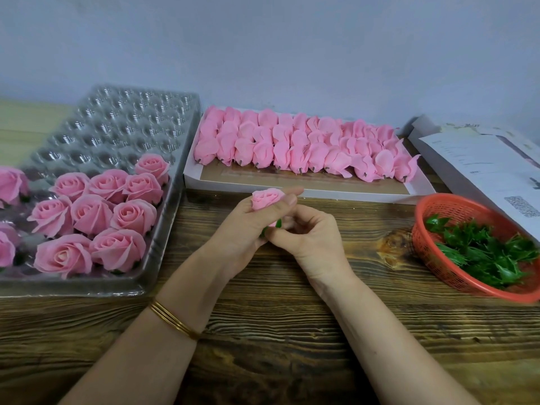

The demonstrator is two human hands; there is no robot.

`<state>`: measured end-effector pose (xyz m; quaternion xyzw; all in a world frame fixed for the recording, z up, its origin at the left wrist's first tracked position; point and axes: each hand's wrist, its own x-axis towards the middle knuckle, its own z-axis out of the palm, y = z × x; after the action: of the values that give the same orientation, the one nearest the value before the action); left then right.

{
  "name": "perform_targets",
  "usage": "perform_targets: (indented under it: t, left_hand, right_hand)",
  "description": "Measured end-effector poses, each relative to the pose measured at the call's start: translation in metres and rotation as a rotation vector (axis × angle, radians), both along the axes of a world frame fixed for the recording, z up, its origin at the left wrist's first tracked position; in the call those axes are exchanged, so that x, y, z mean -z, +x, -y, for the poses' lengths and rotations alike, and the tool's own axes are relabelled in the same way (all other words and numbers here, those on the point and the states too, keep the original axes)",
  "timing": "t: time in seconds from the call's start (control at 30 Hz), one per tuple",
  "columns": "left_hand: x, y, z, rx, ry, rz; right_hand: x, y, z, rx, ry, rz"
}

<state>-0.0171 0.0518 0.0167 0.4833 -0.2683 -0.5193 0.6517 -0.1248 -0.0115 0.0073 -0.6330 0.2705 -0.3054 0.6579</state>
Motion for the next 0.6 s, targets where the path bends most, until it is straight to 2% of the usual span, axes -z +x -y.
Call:
perform_targets:
  t: [0.33,0.6]
  left_hand:
    - [0.004,0.004,-0.001,-0.001,0.037,-0.022]
    - [0.003,-0.006,-0.001,-0.05,0.025,-0.036]
  right_hand:
    - [-0.004,-0.002,0.0,0.073,-0.159,-0.026]
    - [0.0,0.0,0.001,0.235,-0.237,-0.12]
